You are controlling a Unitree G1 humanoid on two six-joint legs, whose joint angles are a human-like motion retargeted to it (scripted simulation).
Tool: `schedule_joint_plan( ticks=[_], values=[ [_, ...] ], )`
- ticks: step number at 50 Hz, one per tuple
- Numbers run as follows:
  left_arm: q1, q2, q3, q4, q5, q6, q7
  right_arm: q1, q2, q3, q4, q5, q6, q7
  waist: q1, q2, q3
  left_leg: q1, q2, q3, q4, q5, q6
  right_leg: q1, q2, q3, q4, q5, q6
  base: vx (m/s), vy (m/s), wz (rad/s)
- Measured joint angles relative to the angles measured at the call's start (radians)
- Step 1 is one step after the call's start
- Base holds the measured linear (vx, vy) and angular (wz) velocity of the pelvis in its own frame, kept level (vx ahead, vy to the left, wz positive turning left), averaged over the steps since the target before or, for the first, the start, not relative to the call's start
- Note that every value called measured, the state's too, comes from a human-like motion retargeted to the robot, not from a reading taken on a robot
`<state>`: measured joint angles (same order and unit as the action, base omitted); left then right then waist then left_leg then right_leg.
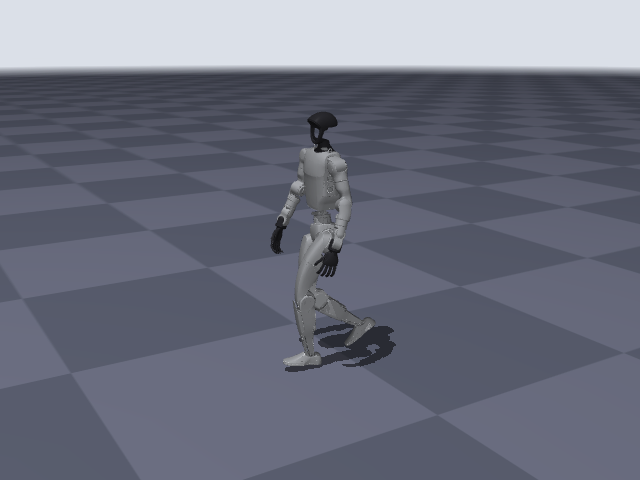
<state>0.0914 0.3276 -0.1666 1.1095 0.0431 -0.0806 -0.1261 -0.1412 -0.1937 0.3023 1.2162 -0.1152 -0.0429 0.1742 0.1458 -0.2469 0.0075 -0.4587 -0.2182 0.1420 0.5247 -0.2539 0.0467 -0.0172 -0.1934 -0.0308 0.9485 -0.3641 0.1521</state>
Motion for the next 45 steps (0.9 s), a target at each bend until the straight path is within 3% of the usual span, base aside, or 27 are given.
schedule_joint_plan(
  ticks=[3,5,10,15,19,25,30,38,45],
  values=[
    [-0.006,-0.001,-0.005,-0.006,-0.016,0.002,-0.007,0.022,-0.009,0.003,0.018,0.001,0.013,0.032,-0.030,-0.039,0.006,0.069,-0.066,0.006,-0.050,-0.017,0.033,-0.095,-0.082,0.022,0.220,0.169,0.034,0.47,0.07,0.18],
    [-0.008,0.000,-0.015,-0.013,-0.016,0.001,-0.004,0.038,-0.015,0.004,0.022,-0.002,0.016,0.039,-0.059,-0.055,0.009,0.103,-0.098,0.005,-0.047,-0.047,0.047,-0.159,-0.134,0.023,0.352,0.202,0.024,0.48,0.07,0.18],
    [-0.081,0.024,-0.035,-0.012,-0.001,0.011,0.000,0.022,-0.044,-0.004,0.008,-0.002,0.015,0.044,-0.126,-0.031,0.031,0.266,-0.109,-0.036,-0.191,-0.058,0.045,-0.335,-0.190,0.004,0.504,0.067,-0.075,0.48,0.07,0.07],
    [-0.139,0.040,-0.055,-0.022,0.021,0.012,0.027,0.035,-0.052,-0.005,-0.035,0.008,0.000,0.027,-0.203,-0.017,0.039,0.402,-0.117,-0.077,-0.268,-0.092,0.031,-0.472,-0.192,-0.026,0.420,-0.084,-0.111,0.47,0.05,0.17],
    [-0.210,0.066,-0.059,-0.044,0.024,0.000,0.043,0.034,-0.057,-0.002,-0.078,0.018,-0.006,0.024,-0.241,0.028,0.053,0.512,-0.073,-0.122,-0.349,-0.113,0.020,-0.543,-0.115,-0.056,0.192,-0.086,-0.090,0.45,0.03,0.26],
    [-0.295,0.104,-0.073,-0.097,0.019,-0.037,0.063,0.041,-0.058,0.009,-0.126,0.026,-0.006,0.009,-0.259,0.099,0.049,0.610,0.002,-0.173,-0.422,-0.141,-0.004,-0.573,0.039,-0.048,-0.300,0.026,-0.006,0.43,-0.01,0.30],
    [-0.329,0.112,-0.087,-0.131,0.021,-0.055,0.073,0.055,-0.056,0.018,-0.129,0.013,-0.006,0.005,-0.254,0.110,0.026,0.646,0.003,-0.210,-0.392,-0.184,-0.008,-0.597,0.075,0.000,-0.464,0.069,0.026,0.44,-0.05,0.34],
    [-0.299,0.064,-0.111,-0.114,0.036,-0.044,0.049,0.056,-0.051,0.032,-0.066,-0.011,0.005,0.027,-0.236,0.159,0.012,0.687,0.066,-0.210,-0.185,-0.226,-0.022,-0.537,0.111,-0.008,-0.329,0.137,-0.010,0.50,-0.08,0.38],
    [-0.223,0.012,-0.151,-0.046,0.062,-0.026,0.004,0.036,-0.050,0.052,-0.037,-0.005,0.006,0.036,-0.204,0.275,0.024,0.546,0.246,-0.180,0.320,-0.052,-0.142,-0.386,0.241,-0.088,-0.361,0.094,-0.108,0.41,-0.14,0.32]
  ],
)
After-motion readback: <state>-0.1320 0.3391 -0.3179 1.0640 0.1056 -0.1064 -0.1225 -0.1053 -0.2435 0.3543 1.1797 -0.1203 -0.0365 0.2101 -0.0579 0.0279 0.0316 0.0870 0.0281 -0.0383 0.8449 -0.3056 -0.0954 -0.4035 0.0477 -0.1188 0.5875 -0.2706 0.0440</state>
